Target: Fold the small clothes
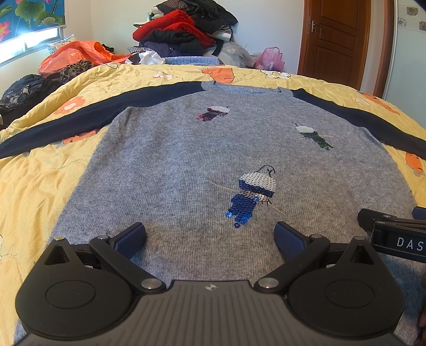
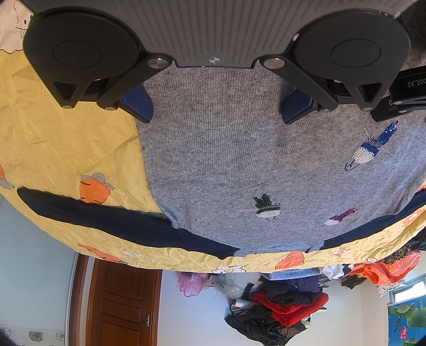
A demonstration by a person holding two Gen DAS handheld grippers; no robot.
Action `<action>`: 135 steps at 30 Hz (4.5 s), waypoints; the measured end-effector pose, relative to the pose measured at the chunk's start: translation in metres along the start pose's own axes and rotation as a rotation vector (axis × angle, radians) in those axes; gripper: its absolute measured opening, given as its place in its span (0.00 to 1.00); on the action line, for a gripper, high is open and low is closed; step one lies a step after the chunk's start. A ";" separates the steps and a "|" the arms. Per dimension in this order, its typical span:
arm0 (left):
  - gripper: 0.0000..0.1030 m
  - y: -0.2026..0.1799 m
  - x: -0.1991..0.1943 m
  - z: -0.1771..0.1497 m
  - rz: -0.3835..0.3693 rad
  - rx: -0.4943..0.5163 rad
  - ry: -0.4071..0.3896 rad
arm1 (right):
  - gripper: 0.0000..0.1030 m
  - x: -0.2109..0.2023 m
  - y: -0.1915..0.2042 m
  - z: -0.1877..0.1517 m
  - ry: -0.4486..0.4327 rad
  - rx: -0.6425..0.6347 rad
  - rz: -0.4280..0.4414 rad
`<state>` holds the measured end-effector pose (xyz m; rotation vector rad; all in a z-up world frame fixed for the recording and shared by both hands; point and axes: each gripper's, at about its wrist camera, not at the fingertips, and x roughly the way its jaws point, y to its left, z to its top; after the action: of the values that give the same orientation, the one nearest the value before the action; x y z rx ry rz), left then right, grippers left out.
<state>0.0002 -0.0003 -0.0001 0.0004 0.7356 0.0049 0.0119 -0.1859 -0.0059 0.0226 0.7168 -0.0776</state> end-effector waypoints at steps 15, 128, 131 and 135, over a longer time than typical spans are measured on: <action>1.00 0.000 0.000 0.000 0.000 0.000 -0.001 | 1.00 0.000 0.000 0.000 0.000 0.000 0.000; 1.00 0.014 0.058 0.125 -0.420 -0.219 0.086 | 0.92 0.064 -0.064 0.042 -0.124 0.429 0.551; 1.00 0.017 0.105 0.139 -0.584 -0.458 0.233 | 0.92 0.063 -0.065 0.041 -0.130 0.437 0.557; 1.00 0.013 0.145 0.143 -0.600 -0.655 0.299 | 0.92 0.063 -0.068 0.040 -0.137 0.449 0.566</action>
<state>0.2034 0.0137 0.0082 -0.8613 0.9820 -0.3325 0.0797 -0.2594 -0.0168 0.6403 0.5233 0.3011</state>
